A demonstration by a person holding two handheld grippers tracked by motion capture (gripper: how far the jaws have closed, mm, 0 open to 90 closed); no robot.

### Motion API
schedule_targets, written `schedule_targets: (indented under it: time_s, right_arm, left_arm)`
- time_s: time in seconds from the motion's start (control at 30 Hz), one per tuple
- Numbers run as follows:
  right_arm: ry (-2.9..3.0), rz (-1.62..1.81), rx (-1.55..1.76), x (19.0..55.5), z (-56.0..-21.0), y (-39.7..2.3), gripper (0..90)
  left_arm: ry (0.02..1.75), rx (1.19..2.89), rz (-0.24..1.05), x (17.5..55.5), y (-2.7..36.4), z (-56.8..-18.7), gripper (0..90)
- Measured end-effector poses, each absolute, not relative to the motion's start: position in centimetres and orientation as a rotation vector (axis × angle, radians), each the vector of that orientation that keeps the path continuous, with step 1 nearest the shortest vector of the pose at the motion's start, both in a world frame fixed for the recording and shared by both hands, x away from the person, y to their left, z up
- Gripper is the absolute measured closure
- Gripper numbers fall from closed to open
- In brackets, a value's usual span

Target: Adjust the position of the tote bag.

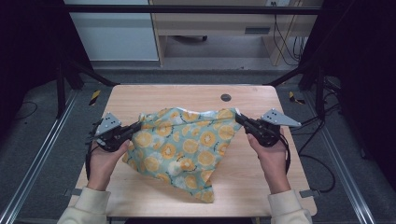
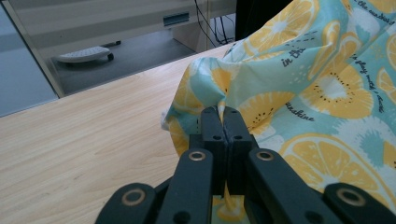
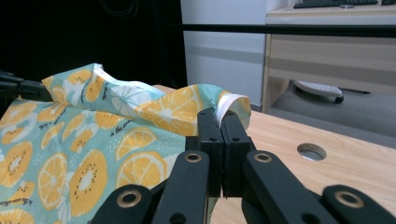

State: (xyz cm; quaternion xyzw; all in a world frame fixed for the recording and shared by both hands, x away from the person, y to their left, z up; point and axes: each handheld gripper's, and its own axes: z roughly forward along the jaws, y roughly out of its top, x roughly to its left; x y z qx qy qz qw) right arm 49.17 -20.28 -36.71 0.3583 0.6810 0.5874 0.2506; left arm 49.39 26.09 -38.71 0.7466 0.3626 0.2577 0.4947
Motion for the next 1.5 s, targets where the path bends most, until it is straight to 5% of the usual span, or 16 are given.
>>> schedule_targets:
  time_s: [1.5]
  right_arm:
    - [1.918,1.623,0.858,45.2,-37.7,-19.3,89.6]
  left_arm:
    - [0.858,1.747,0.706,45.4,28.1,-39.0,89.8]
